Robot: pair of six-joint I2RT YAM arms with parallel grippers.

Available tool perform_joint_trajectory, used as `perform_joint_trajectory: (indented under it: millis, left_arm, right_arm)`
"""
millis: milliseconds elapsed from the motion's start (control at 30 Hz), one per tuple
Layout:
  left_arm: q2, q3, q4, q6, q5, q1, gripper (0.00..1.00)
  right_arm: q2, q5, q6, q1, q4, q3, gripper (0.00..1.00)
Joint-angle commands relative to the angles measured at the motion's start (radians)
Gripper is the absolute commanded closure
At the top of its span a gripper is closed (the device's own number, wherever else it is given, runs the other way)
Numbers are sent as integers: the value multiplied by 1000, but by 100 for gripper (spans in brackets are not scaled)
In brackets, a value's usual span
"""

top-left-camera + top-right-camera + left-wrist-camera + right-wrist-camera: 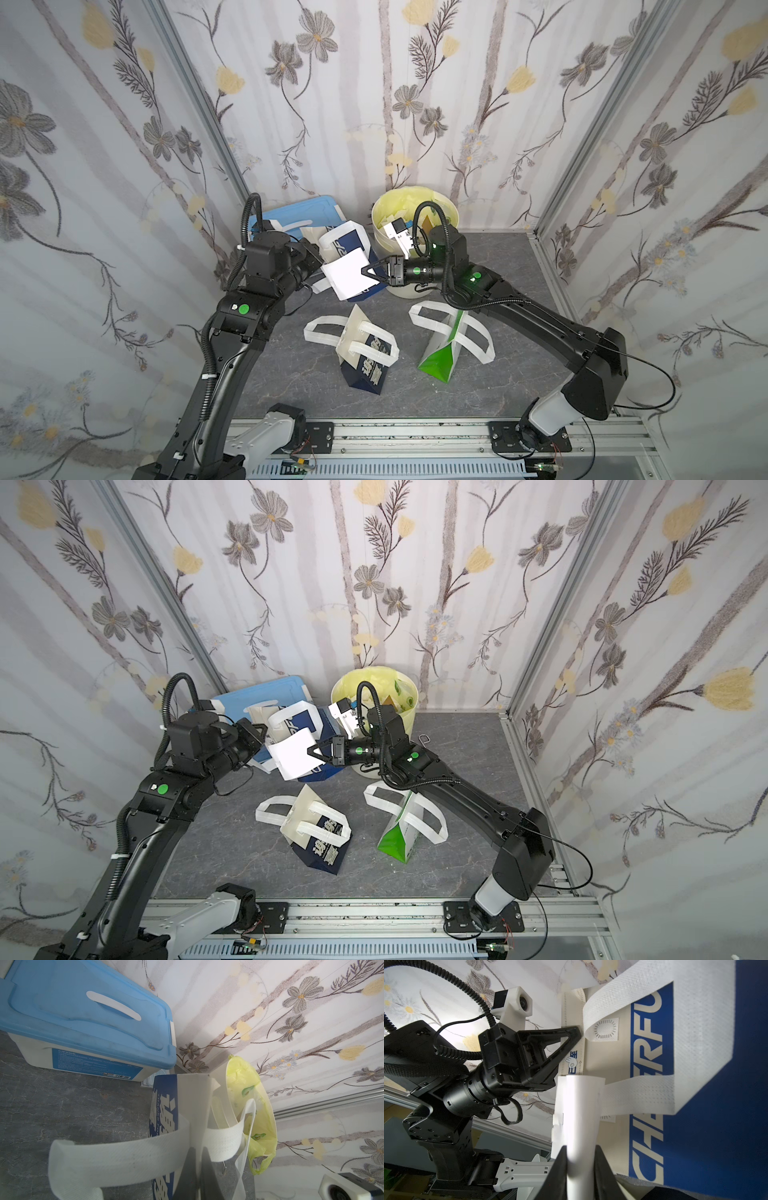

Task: Shred takeout receipts and throw away
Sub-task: Tear off the takeout receipt from the takeout bag, then place the takeout bag at the center of the board.

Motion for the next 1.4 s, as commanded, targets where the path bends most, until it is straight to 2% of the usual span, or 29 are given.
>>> perform_joint_trajectory:
  millis: [0,200,333,533,700,833,967,1133,1167,1300,1367]
  left_arm:
    - [8,0,33,10,12,2,100]
    - [71,53,-35,54,13,4,100]
    - [152,138,-153,89,-3,23,100]
    - [189,109,-157,119,9,61,100]
    - [200,48,-129,130,20,81,100]
    - [200,30,-104,146,43,93,100]
    - [267,41,-116,180,101,95,100]
    - [332,64,-151,209,160,95,100]
    - [340,64,-152,215,166,95,97]
    - [363,73,-149,229,185,96,66]
    - [362,78,-140,231,186,94,55]
  right_arm:
    - [10,-17,-3,5,6,19,84]
    - [36,9,-73,21,-40,109,100]
    - [73,68,-205,43,-146,246,100]
    - [51,94,-363,91,-148,313,100]
    - [-27,73,-442,116,-114,250,100]
    - [-116,173,-445,112,-117,145,100]
    - [-199,306,-412,89,-195,60,100]
    - [-306,356,-356,44,-212,-75,100]
    - [-321,363,-351,38,-210,-91,100]
    - [-372,379,-345,22,-227,-142,100]
    - [-385,381,-345,18,-240,-151,100]
